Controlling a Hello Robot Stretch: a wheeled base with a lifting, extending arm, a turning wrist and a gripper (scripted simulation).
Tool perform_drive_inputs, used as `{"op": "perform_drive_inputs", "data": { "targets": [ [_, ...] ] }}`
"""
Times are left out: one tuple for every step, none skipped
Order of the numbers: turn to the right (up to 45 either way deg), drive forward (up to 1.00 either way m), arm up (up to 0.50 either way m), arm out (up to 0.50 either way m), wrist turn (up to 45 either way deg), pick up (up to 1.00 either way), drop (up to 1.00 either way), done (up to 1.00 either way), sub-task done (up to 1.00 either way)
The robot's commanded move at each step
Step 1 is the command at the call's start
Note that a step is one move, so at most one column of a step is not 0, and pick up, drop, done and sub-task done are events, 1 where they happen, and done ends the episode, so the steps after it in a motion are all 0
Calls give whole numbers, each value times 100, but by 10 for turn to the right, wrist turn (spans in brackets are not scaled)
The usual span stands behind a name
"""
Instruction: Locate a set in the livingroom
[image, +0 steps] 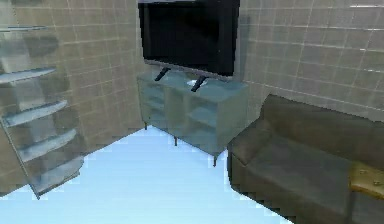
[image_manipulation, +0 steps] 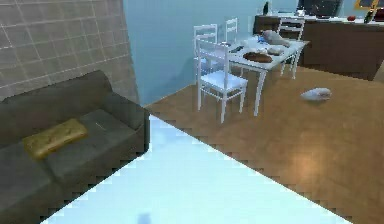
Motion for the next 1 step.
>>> {"op": "perform_drive_inputs", "data": {
  "targets": [
    [0,100,0,0,0,0,0,0,0]
  ]
}}
